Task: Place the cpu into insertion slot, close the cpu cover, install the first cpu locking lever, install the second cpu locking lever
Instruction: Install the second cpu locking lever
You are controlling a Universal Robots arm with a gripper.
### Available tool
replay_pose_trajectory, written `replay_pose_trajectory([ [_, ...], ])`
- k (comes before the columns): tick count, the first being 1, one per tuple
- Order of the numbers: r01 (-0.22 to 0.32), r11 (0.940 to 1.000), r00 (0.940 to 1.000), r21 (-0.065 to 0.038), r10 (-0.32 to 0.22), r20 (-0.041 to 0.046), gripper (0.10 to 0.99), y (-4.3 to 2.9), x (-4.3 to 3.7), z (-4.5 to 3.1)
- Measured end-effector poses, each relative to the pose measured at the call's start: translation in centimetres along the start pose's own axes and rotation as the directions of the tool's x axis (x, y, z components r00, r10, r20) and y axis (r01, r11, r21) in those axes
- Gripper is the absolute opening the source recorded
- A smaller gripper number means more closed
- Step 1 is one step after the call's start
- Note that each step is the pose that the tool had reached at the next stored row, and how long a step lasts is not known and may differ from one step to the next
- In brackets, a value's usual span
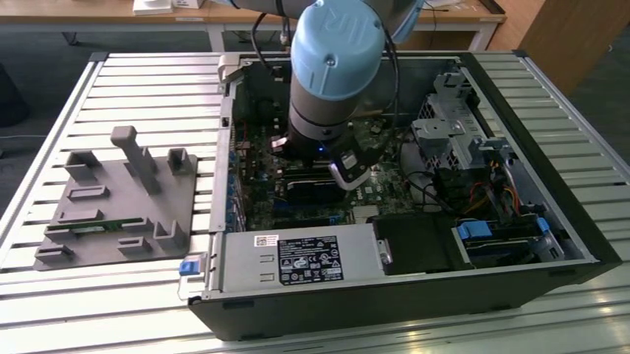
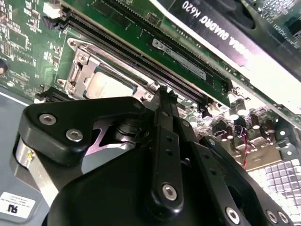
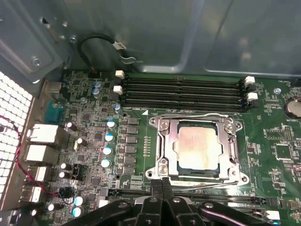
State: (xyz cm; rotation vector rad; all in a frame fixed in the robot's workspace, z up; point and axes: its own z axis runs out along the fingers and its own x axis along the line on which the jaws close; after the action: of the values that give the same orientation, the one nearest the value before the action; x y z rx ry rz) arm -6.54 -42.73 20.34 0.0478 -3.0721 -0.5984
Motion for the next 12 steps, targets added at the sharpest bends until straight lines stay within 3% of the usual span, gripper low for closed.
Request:
replay_pose_trajectory([
  [12, 0.0, 0.9999, 1.0, -0.011, 0.0, 0.0006, 0.106, -0.14, 0.45, 0.29],
])
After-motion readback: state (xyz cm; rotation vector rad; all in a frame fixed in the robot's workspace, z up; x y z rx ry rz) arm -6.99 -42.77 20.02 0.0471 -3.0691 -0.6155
